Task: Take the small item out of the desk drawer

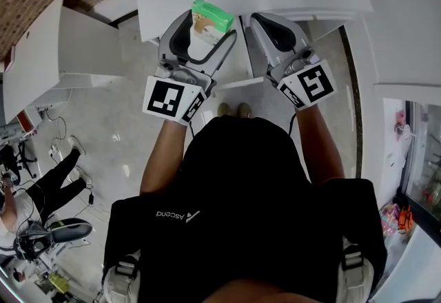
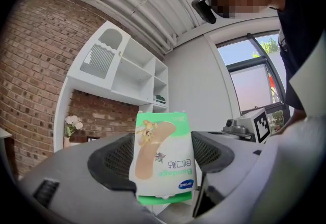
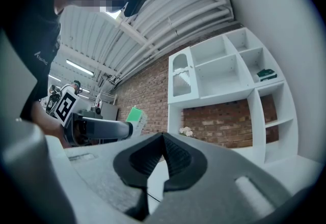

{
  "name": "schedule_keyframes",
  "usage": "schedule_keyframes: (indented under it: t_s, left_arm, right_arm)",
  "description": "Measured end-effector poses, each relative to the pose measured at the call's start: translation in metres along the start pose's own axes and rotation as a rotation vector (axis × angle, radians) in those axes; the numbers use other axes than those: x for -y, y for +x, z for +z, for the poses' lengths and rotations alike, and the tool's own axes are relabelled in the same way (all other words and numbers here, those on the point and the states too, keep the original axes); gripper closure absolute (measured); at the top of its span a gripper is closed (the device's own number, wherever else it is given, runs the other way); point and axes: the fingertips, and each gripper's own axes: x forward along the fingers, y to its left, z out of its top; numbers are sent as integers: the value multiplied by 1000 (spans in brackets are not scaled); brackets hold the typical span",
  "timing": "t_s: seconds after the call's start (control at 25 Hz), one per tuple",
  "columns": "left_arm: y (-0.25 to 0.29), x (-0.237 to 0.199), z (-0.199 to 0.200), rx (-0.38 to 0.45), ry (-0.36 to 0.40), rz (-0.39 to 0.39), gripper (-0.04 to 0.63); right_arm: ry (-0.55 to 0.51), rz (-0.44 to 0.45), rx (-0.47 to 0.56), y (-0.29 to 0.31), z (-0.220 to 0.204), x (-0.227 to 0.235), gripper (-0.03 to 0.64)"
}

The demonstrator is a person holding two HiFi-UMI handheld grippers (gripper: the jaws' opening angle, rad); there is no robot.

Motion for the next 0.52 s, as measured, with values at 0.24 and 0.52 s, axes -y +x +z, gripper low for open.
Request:
schedule_keyframes:
  t_s: [0.24,0.52]
  left_arm:
    - [-4,0,1,0,-2,2,253]
    - [-5,2,4,0,-2,7,253]
  right_arm:
    - [1,-6,0,-1,0,-2,615]
    - [-2,-6,-2,-3,3,-2,615]
